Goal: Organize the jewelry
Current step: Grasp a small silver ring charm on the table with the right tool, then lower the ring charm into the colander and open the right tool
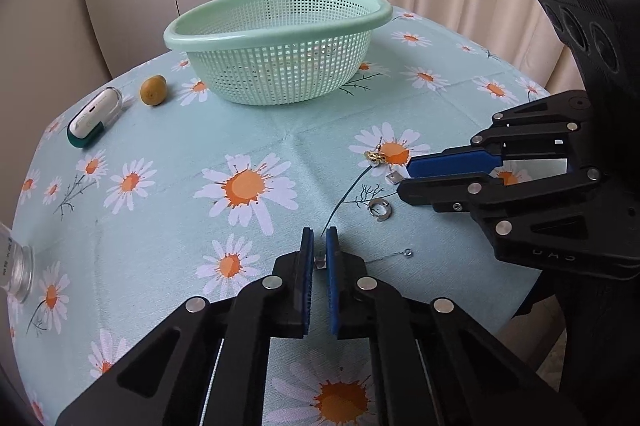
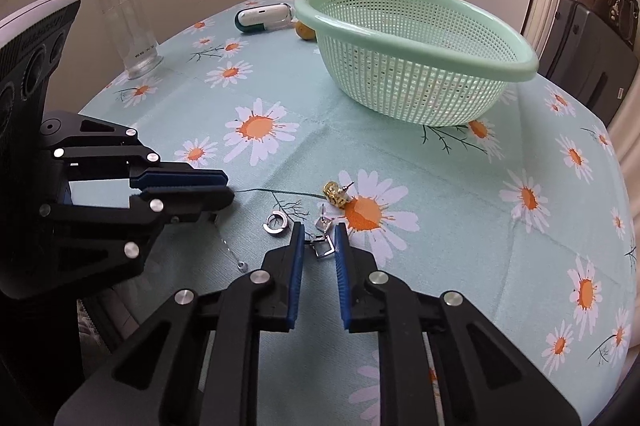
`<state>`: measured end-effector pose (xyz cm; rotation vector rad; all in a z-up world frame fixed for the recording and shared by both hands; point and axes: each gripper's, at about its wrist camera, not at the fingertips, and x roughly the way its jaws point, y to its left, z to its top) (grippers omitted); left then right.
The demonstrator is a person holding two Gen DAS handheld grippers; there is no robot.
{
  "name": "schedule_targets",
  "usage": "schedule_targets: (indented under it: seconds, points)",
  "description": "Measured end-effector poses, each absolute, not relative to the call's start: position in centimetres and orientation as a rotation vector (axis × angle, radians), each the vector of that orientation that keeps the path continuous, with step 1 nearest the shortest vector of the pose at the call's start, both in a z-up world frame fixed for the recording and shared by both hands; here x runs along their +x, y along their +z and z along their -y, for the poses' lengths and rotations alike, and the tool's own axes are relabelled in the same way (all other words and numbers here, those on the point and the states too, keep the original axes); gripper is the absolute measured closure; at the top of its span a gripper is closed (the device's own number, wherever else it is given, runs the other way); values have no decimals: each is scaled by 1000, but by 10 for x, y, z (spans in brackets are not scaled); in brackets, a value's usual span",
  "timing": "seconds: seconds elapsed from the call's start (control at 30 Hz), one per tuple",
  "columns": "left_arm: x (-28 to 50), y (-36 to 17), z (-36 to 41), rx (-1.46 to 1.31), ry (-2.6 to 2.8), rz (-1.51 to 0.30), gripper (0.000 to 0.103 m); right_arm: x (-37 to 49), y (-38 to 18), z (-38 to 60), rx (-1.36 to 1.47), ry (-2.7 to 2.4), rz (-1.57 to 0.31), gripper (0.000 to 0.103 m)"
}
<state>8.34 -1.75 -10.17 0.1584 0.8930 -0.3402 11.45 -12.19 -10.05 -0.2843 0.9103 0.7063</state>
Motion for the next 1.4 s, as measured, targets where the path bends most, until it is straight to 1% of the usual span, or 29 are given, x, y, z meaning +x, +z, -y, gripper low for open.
schedule_targets:
  seconds: [0.23,0.47,0.8,1.03,1.2,1.4]
  points:
    - [81,-97,10,113,-349,-909,99,110,-82,136,-246,727,-883,86]
    - [84,-73,-2,112,-349,-885,99,112,-59,151,-210,716,-844,86]
    - [124,14,-13,111,-363,-728,99,143,-5,171,-1,690,-790,86]
    - [170,63,-4,102,-382,-657,99,181,26,166,26,656,-753,86]
    - [202,63,12,128,-388,-668,99,214,33,161,20,636,-753,86]
    - [235,30,22,101,-376,-753,99,244,10,151,-26,612,-796,86]
